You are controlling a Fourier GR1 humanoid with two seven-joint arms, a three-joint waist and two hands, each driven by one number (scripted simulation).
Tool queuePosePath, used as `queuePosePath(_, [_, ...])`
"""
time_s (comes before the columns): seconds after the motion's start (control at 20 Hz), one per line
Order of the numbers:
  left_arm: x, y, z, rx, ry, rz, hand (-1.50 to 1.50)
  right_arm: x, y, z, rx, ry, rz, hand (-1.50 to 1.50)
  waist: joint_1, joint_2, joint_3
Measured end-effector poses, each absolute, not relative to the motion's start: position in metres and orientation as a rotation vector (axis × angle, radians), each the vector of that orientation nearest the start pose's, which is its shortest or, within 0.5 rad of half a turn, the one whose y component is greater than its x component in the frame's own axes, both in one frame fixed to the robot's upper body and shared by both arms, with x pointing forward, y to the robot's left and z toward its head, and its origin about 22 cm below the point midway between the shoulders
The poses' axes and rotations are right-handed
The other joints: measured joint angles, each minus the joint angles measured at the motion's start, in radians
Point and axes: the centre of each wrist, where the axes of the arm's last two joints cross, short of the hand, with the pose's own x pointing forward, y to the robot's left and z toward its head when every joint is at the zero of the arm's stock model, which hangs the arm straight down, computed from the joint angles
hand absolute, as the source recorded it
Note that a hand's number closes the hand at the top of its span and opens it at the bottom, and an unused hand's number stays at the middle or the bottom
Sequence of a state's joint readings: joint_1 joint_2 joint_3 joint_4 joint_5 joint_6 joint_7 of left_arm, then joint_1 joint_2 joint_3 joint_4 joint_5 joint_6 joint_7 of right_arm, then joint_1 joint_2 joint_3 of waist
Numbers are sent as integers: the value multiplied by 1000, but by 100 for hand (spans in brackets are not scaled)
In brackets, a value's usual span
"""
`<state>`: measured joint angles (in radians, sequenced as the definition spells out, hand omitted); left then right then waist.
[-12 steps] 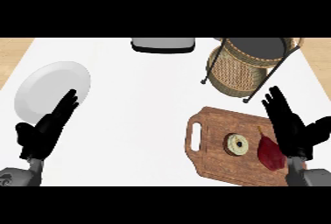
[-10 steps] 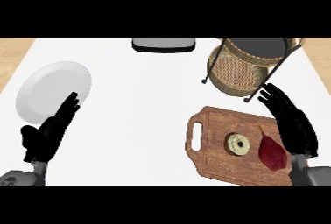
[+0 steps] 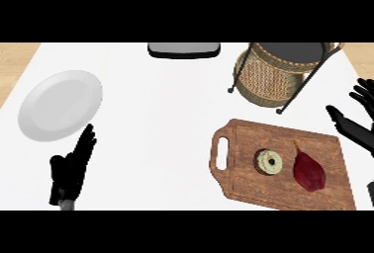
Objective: Pick the cupcake from the cutting board and place it in the tiered basket
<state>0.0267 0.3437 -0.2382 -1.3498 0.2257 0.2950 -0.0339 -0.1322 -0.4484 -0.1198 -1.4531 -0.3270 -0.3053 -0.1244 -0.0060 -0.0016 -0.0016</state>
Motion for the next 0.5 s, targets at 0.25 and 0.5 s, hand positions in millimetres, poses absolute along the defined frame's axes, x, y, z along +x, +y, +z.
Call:
queuePosePath(0.25, [220,257,-52,250,-1304,-17,0,247,-366,65,-372,-1825,-235,-150,-2,0,1])
queuePosePath(0.5, [215,253,-53,258,-1299,-9,0,223,-371,88,-355,-1690,41,-150,-7,-3,0])
